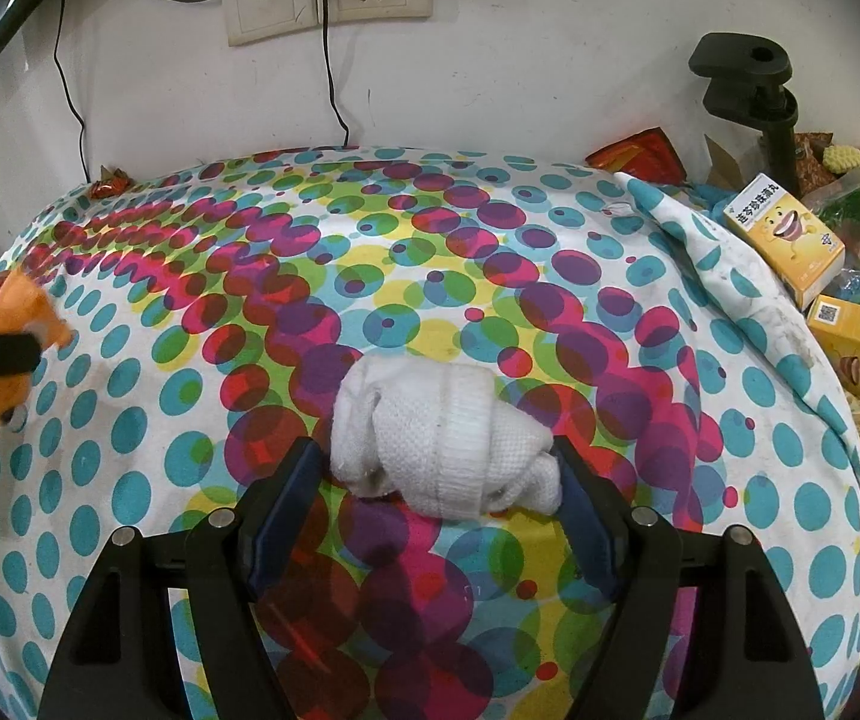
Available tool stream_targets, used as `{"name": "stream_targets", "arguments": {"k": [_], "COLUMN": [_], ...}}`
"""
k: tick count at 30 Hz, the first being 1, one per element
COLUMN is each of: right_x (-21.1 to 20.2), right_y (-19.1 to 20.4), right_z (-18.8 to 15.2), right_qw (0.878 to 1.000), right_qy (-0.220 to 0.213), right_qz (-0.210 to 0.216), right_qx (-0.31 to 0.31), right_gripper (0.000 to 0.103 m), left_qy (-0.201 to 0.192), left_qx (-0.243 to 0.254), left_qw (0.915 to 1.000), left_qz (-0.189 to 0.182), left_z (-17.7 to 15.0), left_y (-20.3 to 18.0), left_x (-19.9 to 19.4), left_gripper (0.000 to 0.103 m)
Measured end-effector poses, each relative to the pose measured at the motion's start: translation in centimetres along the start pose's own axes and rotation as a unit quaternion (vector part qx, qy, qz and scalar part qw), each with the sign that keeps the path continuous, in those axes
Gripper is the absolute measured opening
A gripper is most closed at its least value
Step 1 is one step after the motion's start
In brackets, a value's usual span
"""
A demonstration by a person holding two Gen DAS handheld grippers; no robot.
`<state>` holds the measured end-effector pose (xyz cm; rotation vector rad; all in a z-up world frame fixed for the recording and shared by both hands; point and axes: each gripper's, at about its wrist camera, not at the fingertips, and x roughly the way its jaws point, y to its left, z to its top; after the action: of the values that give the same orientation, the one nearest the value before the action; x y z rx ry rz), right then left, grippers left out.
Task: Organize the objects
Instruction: 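Carry the orange toy into the red tray and open the left tool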
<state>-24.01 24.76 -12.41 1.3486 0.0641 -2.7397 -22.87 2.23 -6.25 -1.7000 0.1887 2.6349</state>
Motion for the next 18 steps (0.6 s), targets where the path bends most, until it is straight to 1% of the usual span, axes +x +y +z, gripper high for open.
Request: {"name": "stream_targets", "arguments": {"k": [4,9,11,13,15,17,18], "right_x": [0.0,0.0,0.0,0.0,0.0,0.0,0.0], "right_y": [0.0,0.0,0.0,0.0,0.0,0.0,-0.1], "right_z": [0.0,0.0,0.0,0.0,0.0,0.0,0.0], "right_qw": [1.000,1.000,1.000,1.000,1.000,1.000,1.000], "right_qy": [0.000,0.001,0.001,0.001,0.001,0.001,0.001], "right_qz": [0.000,0.000,0.000,0.000,0.000,0.000,0.000], "right_qx": [0.000,0.000,0.000,0.000,0.000,0.000,0.000], "right_gripper": [0.074,0.074,0.075,0.075,0.075,0.075,0.075], "left_qy": [-0.013,-0.030,-0.035,-0.046,-0.057,-0.077,-0.080], "left_qx": [0.017,0.035,0.041,0.049,0.055,0.061,0.061], "left_qw": [0.9997,0.9989,0.9985,0.9977,0.9968,0.9950,0.9948], "left_qz": [0.006,-0.001,0.005,-0.001,0.010,0.015,0.017], "left_z": [-2.0,-5.0,-6.2,-7.4,-8.8,-10.1,-10.5], "left_y": [-0.8,-1.8,-2.3,-2.9,-3.5,-4.0,-4.1], "left_x": [-1.4,-3.6,-4.4,-5.3,-6.3,-7.2,-7.5], "left_gripper": [0.041,0.041,0.041,0.041,0.041,0.041,0.041]}}
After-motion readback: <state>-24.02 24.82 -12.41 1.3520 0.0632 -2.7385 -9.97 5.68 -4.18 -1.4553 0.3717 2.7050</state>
